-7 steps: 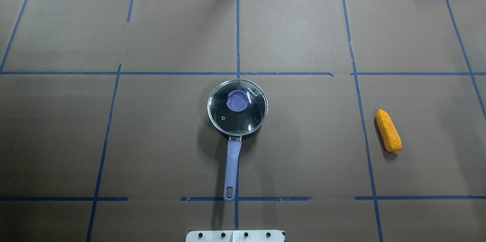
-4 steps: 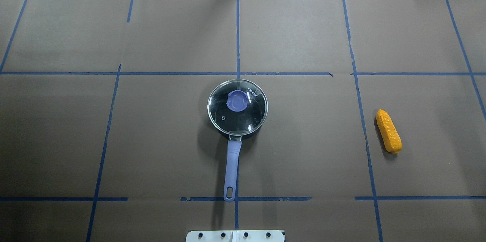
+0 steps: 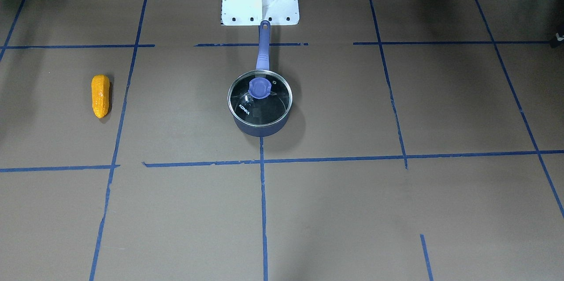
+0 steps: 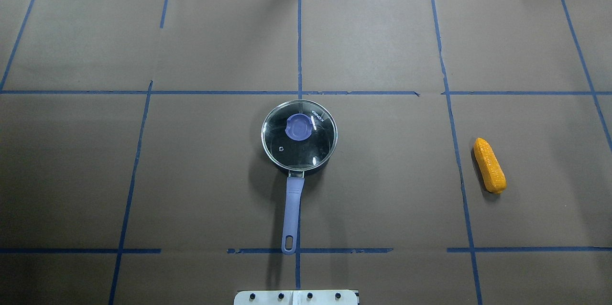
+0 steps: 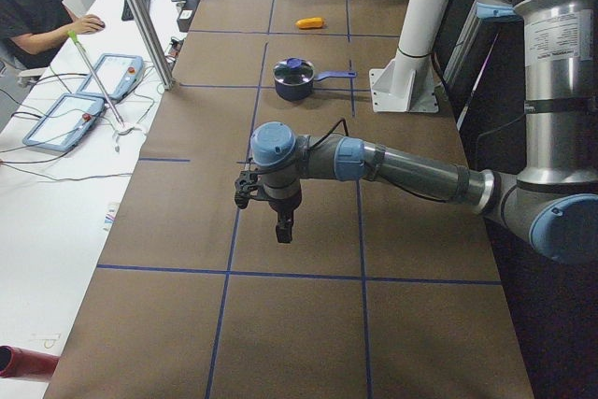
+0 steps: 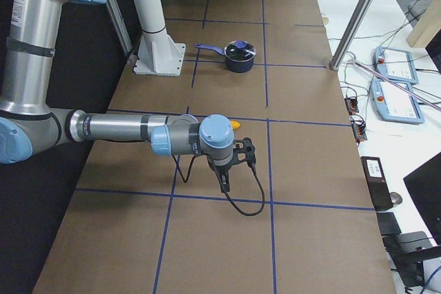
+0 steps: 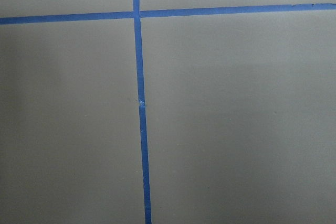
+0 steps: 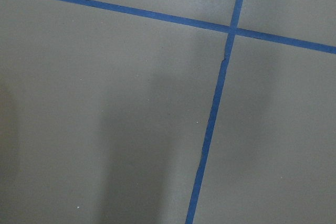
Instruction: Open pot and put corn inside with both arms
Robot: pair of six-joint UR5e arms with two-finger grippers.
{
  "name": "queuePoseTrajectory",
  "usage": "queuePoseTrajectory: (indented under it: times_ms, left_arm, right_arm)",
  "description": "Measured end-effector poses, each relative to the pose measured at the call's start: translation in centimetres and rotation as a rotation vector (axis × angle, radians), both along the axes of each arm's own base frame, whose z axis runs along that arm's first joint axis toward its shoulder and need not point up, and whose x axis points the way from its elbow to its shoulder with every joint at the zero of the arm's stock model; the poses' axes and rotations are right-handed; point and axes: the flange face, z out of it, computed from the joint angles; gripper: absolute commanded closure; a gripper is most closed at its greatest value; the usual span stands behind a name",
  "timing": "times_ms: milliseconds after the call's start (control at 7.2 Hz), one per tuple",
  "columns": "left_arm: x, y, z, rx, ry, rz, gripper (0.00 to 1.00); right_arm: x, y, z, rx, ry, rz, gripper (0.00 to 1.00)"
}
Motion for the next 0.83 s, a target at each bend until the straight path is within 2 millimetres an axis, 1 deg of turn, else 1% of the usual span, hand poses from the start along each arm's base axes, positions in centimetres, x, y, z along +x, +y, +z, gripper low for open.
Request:
queuePoseTrajectory:
  times_ms: [139,278,417,556,694,833]
  left_arm:
    - [1.8,-0.3,-1.3,0.037,0.005,0.027,0.00]
    - [4.2,-0.4,-3.6,0.060,0.015,0.031,0.00]
    - [7.8,-0.4,-7.0,0.065,0.035,0.015,0.00]
    - [12.8,-0.6,-12.2,0.052,0.071,-0.008,0.00]
    - [18.9,-0.6,-18.3,0.029,0.114,-0.025,0.00]
    - [27.2,0.3,-25.3,0.000,0.132,-0.047,0.00]
  right_arm:
    - [0.0,0.0,0.0,-0.001,-0.005,0.000,0.00]
    - [-0.1,0.0,0.0,-0.002,-0.007,-0.001,0.00]
    - [-0.1,0.0,0.0,-0.003,-0.009,0.000,0.00]
    - [-0.1,0.1,0.0,-0.006,-0.011,0.001,0.00]
    - [-0.1,0.1,0.0,-0.008,-0.011,0.003,0.00]
    - [-0.1,0.1,0.0,-0.009,-0.012,0.004,0.00]
